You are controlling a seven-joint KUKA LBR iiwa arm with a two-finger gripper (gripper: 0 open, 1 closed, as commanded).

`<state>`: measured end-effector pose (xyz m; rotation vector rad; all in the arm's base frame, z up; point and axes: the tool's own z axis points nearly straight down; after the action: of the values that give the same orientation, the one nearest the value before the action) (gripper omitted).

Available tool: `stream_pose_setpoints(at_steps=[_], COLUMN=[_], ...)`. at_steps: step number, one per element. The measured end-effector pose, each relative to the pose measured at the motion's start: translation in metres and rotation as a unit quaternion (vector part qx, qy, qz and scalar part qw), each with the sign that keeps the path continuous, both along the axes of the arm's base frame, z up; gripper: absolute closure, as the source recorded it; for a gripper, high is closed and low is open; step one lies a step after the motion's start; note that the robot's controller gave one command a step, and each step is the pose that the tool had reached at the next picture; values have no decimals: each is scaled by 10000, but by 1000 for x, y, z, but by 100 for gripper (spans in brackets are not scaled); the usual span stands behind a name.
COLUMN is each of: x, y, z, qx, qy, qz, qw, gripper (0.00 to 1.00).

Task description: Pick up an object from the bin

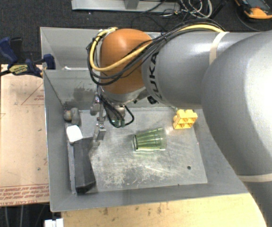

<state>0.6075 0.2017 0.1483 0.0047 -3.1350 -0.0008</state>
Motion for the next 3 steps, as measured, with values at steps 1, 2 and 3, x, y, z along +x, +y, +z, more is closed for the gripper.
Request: stream_pose_setpoints(at_steps=[1, 2, 3], x=[2, -7, -9], y=[-1, 27, 33], z=[5, -68, -72], qx=[5, -94, -17], qy=[-36, -78, -127], qz=[-14, 632, 636], qw=[10000, 9979, 9979], gripper=[0, 100, 0])
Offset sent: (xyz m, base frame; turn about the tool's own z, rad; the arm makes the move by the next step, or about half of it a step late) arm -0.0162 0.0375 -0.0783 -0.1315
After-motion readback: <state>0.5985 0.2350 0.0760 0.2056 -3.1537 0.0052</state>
